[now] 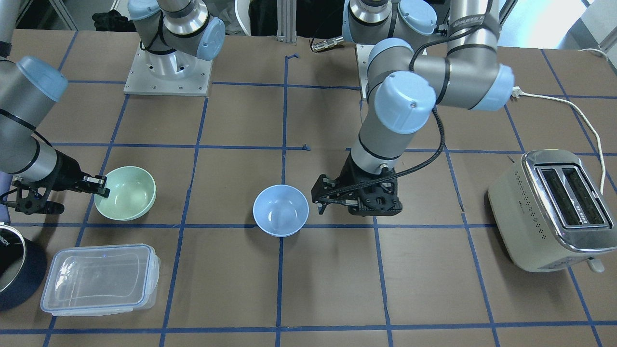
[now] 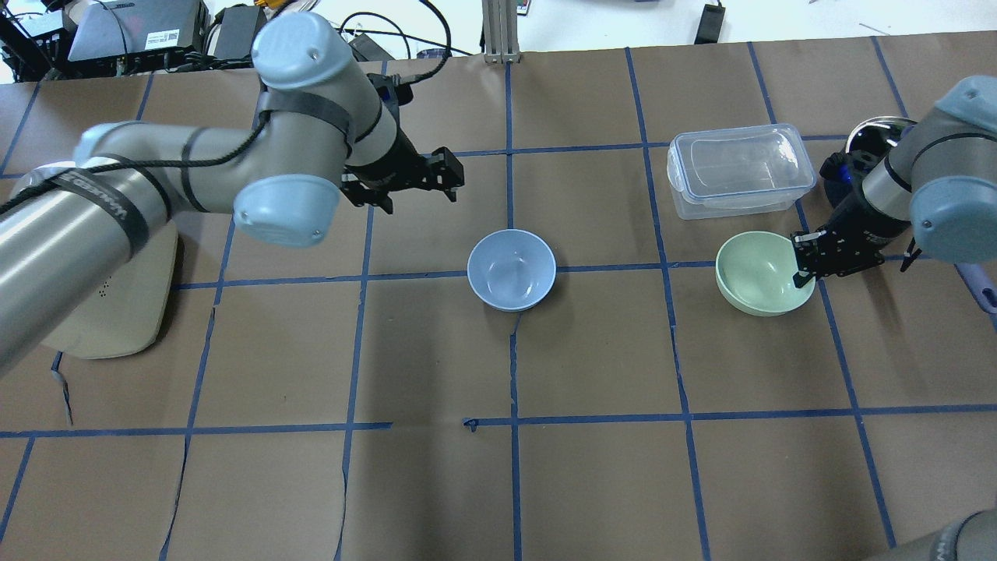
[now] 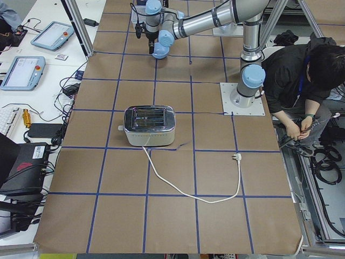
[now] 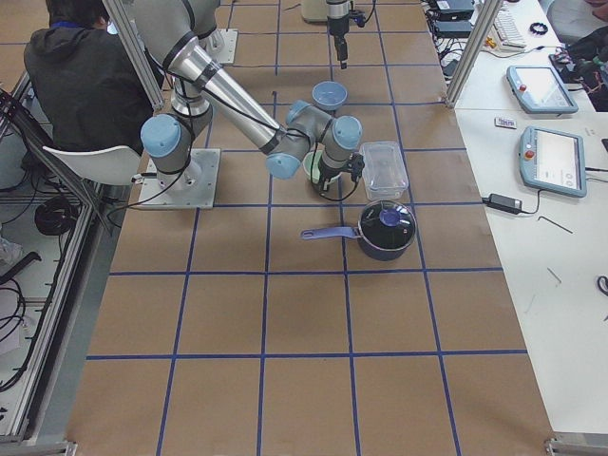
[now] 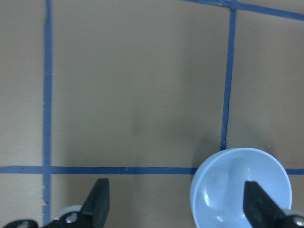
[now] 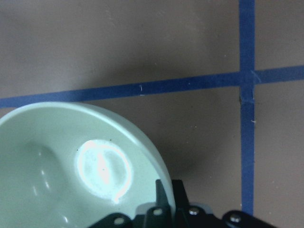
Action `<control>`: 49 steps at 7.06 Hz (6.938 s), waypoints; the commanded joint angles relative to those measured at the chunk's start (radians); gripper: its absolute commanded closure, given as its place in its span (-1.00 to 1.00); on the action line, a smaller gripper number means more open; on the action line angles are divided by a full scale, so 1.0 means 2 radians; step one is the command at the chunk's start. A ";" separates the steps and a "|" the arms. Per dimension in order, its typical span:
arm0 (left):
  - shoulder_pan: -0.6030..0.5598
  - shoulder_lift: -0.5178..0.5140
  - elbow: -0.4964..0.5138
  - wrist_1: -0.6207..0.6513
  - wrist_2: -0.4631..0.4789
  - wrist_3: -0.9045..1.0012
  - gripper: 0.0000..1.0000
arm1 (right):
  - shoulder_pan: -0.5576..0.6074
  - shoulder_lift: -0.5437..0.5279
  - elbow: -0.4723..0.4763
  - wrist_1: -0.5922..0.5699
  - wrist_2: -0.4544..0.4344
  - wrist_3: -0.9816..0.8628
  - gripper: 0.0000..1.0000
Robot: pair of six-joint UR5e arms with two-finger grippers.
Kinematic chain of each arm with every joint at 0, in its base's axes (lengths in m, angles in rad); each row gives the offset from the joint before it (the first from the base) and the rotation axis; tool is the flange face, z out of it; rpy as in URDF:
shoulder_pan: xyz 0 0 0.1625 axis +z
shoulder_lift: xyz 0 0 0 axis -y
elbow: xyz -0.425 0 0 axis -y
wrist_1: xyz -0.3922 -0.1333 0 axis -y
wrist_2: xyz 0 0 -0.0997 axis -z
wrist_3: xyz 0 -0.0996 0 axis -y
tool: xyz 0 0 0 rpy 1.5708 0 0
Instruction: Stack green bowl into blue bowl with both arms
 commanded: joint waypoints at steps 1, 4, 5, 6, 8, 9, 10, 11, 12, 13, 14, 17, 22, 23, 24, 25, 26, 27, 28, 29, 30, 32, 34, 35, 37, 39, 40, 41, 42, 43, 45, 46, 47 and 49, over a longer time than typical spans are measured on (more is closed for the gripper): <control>0.037 0.060 0.054 -0.144 0.035 0.086 -1.00 | 0.009 -0.008 -0.068 0.082 0.031 0.008 1.00; 0.045 0.133 0.051 -0.181 0.057 0.087 -1.00 | 0.110 -0.010 -0.142 0.106 0.039 0.146 1.00; 0.048 0.134 0.051 -0.183 0.061 0.087 -1.00 | 0.155 -0.009 -0.148 0.082 0.032 0.194 1.00; 0.053 0.134 0.047 -0.184 0.061 0.088 -1.00 | 0.200 -0.007 -0.147 0.063 0.031 0.231 1.00; 0.050 0.134 0.049 -0.184 0.061 0.088 -1.00 | 0.266 0.007 -0.142 0.026 0.036 0.285 1.00; 0.050 0.133 0.053 -0.184 0.061 0.086 -1.00 | 0.286 0.019 -0.142 0.027 0.039 0.286 1.00; 0.050 0.133 0.051 -0.184 0.059 0.085 -1.00 | 0.299 0.032 -0.141 0.026 0.039 0.285 1.00; 0.050 0.132 0.053 -0.184 0.059 0.085 -1.00 | 0.300 0.043 -0.128 0.015 0.041 0.284 1.00; 0.050 0.132 0.052 -0.184 0.059 0.085 -1.00 | 0.301 0.046 -0.100 -0.029 0.075 0.284 1.00; 0.051 0.133 0.049 -0.184 0.059 0.085 -1.00 | 0.301 0.046 -0.069 -0.084 0.093 0.284 1.00; 0.050 0.134 0.047 -0.185 0.058 0.085 -1.00 | 0.301 0.046 -0.048 -0.104 0.092 0.284 1.00; 0.051 0.134 0.047 -0.185 0.058 0.085 -1.00 | 0.302 0.045 -0.037 -0.103 0.094 0.285 1.00; 0.050 0.134 0.045 -0.185 0.055 0.088 -1.00 | 0.302 0.049 -0.041 -0.120 0.093 0.285 -0.57; 0.051 0.134 0.045 -0.186 0.055 0.088 -1.00 | 0.301 0.047 -0.054 -0.121 0.090 0.285 -0.62; 0.050 0.134 0.045 -0.186 0.055 0.088 -1.00 | 0.299 0.044 -0.082 -0.110 0.069 0.285 -1.00; 0.049 0.134 0.045 -0.186 0.055 0.088 -1.00 | 0.293 0.038 -0.115 -0.063 0.042 0.283 -1.00; 0.051 0.134 0.045 -0.186 0.058 0.088 -1.00 | 0.286 0.031 -0.160 0.006 0.037 0.285 -1.00; 0.051 0.134 0.046 -0.184 0.058 0.088 -1.00 | 0.265 0.021 -0.203 0.091 0.021 0.284 -1.00; 0.051 0.134 0.046 -0.181 0.059 0.087 -1.00 | 0.233 0.008 -0.238 0.154 -0.002 0.277 -1.00; 0.054 0.134 0.046 -0.184 0.059 0.084 -1.00 | 0.222 -0.015 -0.247 0.184 -0.004 0.277 -1.00; 0.052 0.134 0.047 -0.182 0.059 0.078 -1.00 | 0.214 -0.032 -0.248 0.213 -0.023 0.277 -1.00; 0.052 0.135 0.047 -0.185 0.060 0.074 -1.00 | 0.215 -0.061 -0.247 0.233 -0.022 0.250 -1.00; 0.052 0.136 0.046 -0.184 0.060 0.074 -1.00 | 0.216 -0.075 -0.244 0.256 -0.013 0.222 -1.00; 0.053 0.136 0.045 -0.184 0.060 0.074 -1.00 | 0.214 -0.088 -0.232 0.264 -0.019 0.184 -1.00; 0.052 0.137 0.046 -0.183 0.059 0.074 -1.00 | 0.214 -0.111 -0.207 0.278 -0.021 0.178 -1.00; 0.052 0.137 0.045 -0.183 0.059 0.073 -1.00 | 0.214 -0.115 -0.207 0.291 -0.021 0.216 -1.00; 0.052 0.137 0.045 -0.185 0.060 0.072 -1.00 | 0.213 -0.115 -0.207 0.304 -0.043 0.219 -1.00; 0.052 0.137 0.047 -0.184 0.059 0.072 -1.00 | 0.213 -0.115 -0.207 0.311 -0.074 0.221 -1.00; 0.052 0.137 0.046 -0.184 0.059 0.072 -1.00 | 0.214 -0.115 -0.206 0.309 -0.073 0.220 -1.00; 0.051 0.137 0.046 -0.184 0.059 0.072 -1.00 | 0.213 -0.115 -0.207 0.309 -0.073 0.220 -1.00; 0.051 0.137 0.045 -0.184 0.060 0.072 -1.00 | 0.214 -0.115 -0.207 0.296 -0.073 0.222 -1.00; 0.052 0.137 0.046 -0.184 0.059 0.072 -1.00 | 0.213 -0.115 -0.207 0.286 -0.073 0.222 -1.00; 0.051 0.137 0.046 -0.182 0.059 0.072 -1.00 | 0.214 -0.115 -0.207 0.285 -0.073 0.222 -1.00; 0.051 0.137 0.045 -0.181 0.058 0.072 -1.00 | 0.214 -0.115 -0.207 0.282 -0.073 0.222 -1.00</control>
